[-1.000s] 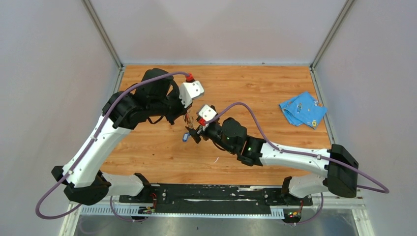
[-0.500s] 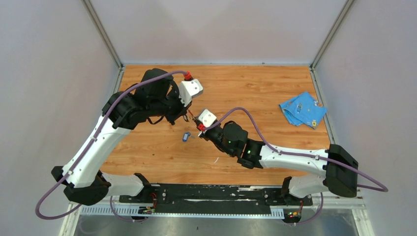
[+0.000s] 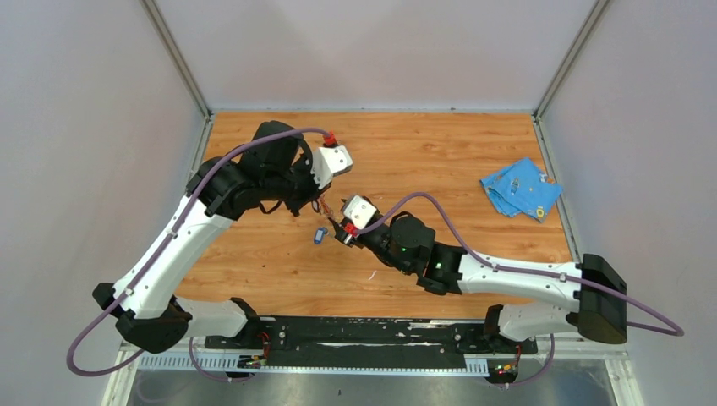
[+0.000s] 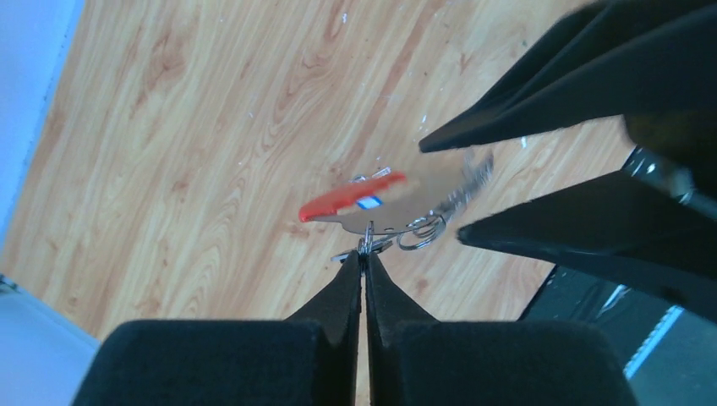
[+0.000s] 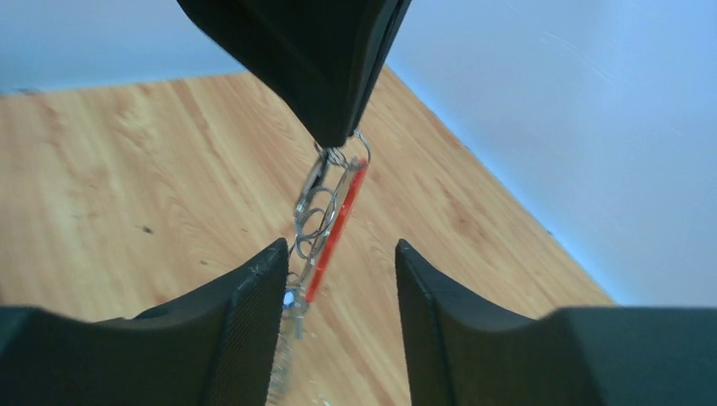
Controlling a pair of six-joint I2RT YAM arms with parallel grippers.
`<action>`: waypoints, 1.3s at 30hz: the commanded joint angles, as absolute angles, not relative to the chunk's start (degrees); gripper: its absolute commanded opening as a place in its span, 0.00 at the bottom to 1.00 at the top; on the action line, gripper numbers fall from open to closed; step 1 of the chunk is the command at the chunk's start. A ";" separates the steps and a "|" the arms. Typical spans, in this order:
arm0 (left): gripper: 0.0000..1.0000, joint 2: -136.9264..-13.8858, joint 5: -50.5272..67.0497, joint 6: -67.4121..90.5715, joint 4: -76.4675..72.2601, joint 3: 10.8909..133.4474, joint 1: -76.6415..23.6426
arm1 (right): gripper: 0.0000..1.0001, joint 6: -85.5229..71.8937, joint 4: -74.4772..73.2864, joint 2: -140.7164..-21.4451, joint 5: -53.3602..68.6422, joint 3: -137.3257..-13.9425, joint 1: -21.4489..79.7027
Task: Put the keys on the keyring
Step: Adjust the key on the keyring.
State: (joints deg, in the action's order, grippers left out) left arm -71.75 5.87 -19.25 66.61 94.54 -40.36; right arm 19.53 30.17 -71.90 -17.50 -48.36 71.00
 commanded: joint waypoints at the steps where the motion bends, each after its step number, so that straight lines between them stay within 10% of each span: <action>1: 0.00 -71.32 6.69 -31.21 66.51 93.69 -40.07 | 0.56 15.05 28.07 -66.43 -10.48 -48.24 71.48; 16: 0.00 -81.49 7.77 -21.27 77.92 104.81 -43.33 | 0.69 3.81 29.65 -59.47 -4.32 -44.33 65.81; 25: 0.00 -78.63 12.43 -31.52 79.08 102.61 -43.42 | 0.58 -7.00 27.87 -63.11 43.44 -48.70 47.04; 39: 0.00 -78.44 15.36 -33.14 81.95 103.08 -44.37 | 0.48 -5.76 25.85 -72.59 49.92 -58.25 46.77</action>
State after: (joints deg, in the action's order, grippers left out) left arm -79.24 14.41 -32.40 80.16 102.78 -43.75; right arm -6.04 26.06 -70.85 46.24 -55.35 47.44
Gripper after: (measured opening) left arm 0.004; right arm 0.517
